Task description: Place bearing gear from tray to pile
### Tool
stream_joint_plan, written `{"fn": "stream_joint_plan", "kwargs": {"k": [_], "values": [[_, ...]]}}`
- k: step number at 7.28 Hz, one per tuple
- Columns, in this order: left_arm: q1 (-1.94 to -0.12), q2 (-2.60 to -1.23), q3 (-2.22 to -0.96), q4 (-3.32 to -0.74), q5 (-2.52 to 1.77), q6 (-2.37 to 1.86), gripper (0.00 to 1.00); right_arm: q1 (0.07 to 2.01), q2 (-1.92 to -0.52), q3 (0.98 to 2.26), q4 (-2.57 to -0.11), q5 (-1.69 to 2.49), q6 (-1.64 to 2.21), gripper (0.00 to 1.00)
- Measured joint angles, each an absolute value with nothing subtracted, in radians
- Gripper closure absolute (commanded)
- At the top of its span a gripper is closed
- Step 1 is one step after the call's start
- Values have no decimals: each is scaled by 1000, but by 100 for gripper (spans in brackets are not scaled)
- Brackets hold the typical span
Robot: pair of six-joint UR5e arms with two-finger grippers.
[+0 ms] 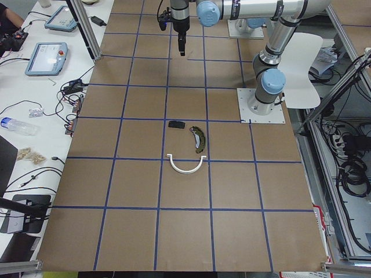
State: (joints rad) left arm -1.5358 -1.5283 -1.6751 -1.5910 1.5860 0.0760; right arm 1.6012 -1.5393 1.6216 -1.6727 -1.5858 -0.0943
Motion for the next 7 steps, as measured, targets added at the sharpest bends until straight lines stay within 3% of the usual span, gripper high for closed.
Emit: {"fn": "stream_joint_plan", "kwargs": {"k": [3, 7], "values": [[-1538, -1512, -1679, -1595, 1590, 77, 0, 1438, -1542, 1616, -1676, -1622, -206, 0], [-1531, -1496, -1700, -1604, 1591, 82, 0, 1062, -1489, 1640, -1712, -1671, -653, 0]]}}
